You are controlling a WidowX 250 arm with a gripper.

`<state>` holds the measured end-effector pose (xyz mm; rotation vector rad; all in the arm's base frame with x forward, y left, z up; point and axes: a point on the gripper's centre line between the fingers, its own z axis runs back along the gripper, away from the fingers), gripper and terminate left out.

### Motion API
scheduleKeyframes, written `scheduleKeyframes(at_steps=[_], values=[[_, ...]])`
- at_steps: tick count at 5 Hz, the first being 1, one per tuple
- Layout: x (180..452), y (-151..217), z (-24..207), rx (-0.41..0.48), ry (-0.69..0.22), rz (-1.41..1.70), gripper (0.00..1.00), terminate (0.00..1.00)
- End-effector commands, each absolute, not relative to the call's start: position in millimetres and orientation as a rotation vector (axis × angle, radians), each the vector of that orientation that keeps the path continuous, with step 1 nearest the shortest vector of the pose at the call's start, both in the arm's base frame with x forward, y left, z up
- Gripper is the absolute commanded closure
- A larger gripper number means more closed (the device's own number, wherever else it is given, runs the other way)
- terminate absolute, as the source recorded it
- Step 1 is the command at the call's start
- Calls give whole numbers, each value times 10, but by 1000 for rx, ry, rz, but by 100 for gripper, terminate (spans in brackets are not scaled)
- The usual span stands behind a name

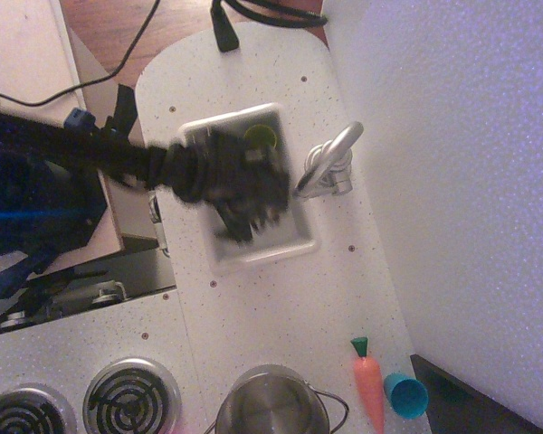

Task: Turn faucet right

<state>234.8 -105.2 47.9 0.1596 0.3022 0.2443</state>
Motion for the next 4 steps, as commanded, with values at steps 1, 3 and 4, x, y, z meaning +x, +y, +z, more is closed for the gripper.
scheduleKeyframes(at_steps=[1,3,4], values=[[2941,-1144,649,21,228,229,0,0],[2910,-1513,291,-5,477,160,0,0],[2444,-1308,678,13,446,178,0,100]])
